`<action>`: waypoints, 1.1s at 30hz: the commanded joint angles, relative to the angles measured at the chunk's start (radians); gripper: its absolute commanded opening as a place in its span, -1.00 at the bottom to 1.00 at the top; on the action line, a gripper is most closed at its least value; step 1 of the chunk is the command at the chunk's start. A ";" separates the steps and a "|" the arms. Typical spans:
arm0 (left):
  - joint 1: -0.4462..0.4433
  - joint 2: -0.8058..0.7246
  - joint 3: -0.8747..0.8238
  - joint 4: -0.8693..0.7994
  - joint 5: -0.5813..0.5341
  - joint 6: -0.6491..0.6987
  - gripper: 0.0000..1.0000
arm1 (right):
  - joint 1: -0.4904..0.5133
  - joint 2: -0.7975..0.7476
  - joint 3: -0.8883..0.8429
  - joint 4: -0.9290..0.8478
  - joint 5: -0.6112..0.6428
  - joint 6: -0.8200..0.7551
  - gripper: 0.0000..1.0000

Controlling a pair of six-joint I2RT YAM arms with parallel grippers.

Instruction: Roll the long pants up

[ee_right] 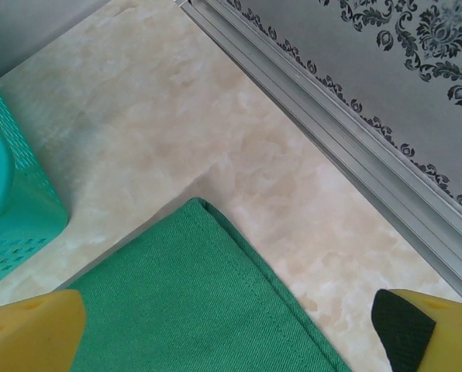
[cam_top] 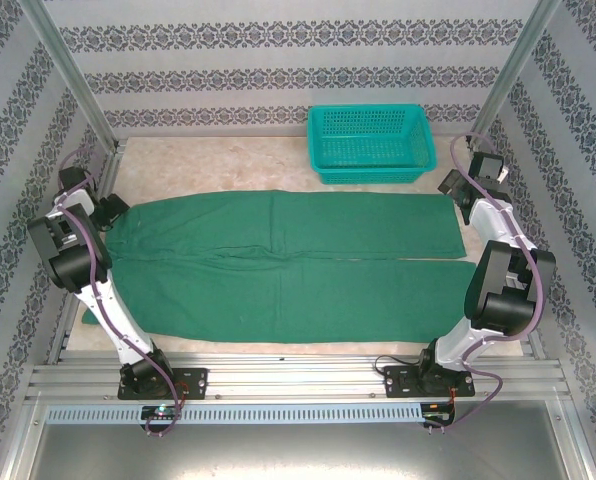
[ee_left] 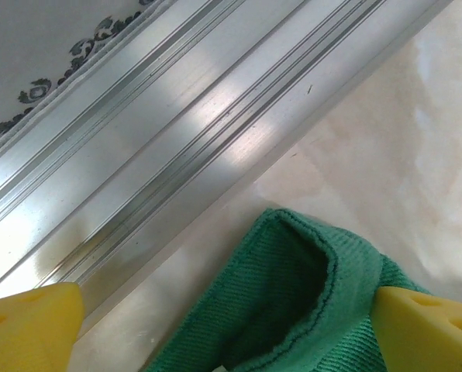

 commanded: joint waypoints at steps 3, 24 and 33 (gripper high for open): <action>-0.008 0.003 -0.010 0.062 0.100 -0.021 0.89 | 0.011 -0.011 -0.017 -0.010 0.012 0.016 0.95; -0.029 -0.003 -0.035 0.079 0.169 0.017 -0.54 | 0.024 0.271 0.300 -0.189 -0.018 0.042 0.91; -0.040 0.008 -0.018 0.054 0.177 0.032 -0.51 | -0.064 0.547 0.685 -0.491 -0.169 0.148 0.58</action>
